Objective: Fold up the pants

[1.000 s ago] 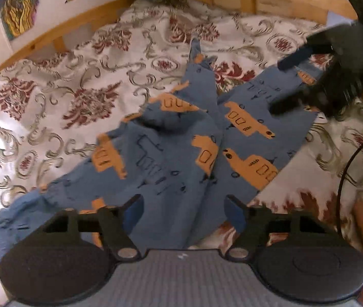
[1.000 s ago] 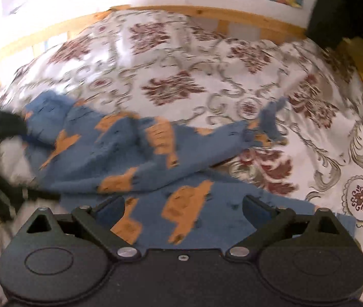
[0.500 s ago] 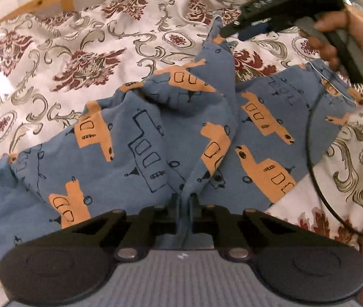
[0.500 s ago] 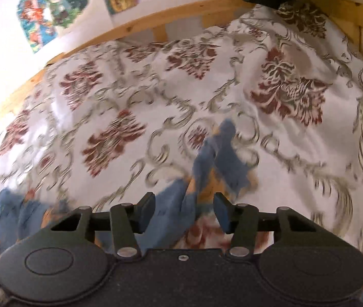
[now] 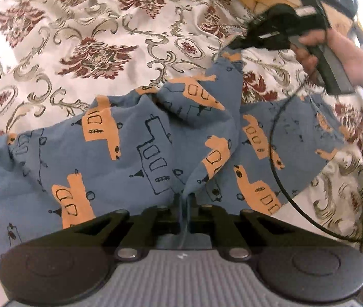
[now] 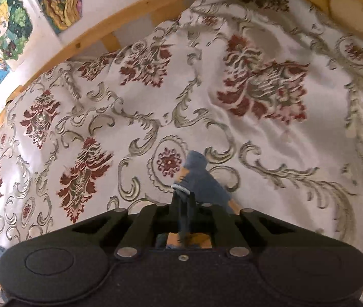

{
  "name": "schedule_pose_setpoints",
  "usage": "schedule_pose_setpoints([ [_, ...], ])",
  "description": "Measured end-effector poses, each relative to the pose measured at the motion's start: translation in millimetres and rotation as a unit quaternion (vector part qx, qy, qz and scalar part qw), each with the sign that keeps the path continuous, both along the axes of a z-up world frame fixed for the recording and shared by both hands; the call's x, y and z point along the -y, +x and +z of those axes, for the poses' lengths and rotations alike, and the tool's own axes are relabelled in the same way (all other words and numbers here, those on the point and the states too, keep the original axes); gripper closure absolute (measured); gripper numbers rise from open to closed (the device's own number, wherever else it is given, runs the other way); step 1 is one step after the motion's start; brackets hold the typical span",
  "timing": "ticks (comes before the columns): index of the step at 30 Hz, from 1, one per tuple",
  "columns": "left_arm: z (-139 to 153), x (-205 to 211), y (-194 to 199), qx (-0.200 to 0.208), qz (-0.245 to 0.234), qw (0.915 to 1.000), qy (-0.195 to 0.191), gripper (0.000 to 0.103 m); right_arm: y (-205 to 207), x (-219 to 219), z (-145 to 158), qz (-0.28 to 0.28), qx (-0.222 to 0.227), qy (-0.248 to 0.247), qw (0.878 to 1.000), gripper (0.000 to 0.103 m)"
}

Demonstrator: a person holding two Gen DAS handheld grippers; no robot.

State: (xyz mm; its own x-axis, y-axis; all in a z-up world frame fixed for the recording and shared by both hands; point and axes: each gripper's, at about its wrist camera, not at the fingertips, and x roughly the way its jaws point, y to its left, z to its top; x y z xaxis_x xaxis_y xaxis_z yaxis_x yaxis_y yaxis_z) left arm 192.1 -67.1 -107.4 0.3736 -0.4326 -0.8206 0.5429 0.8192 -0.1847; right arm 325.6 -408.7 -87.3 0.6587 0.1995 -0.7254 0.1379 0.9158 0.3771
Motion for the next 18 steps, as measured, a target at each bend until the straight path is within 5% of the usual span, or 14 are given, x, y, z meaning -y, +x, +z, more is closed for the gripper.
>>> schedule_pose_setpoints([
  [12, 34.6, -39.2, 19.6, -0.021, 0.011, 0.9943, -0.104, 0.100, -63.0, 24.8, 92.0, -0.035, -0.009, -0.023, 0.999, 0.101],
  [18, 37.9, -40.1, 20.1, -0.029, -0.004, 0.9935, -0.110, 0.100, -98.3, 28.9, 107.6, -0.024, -0.025, -0.057, 0.998, 0.101],
])
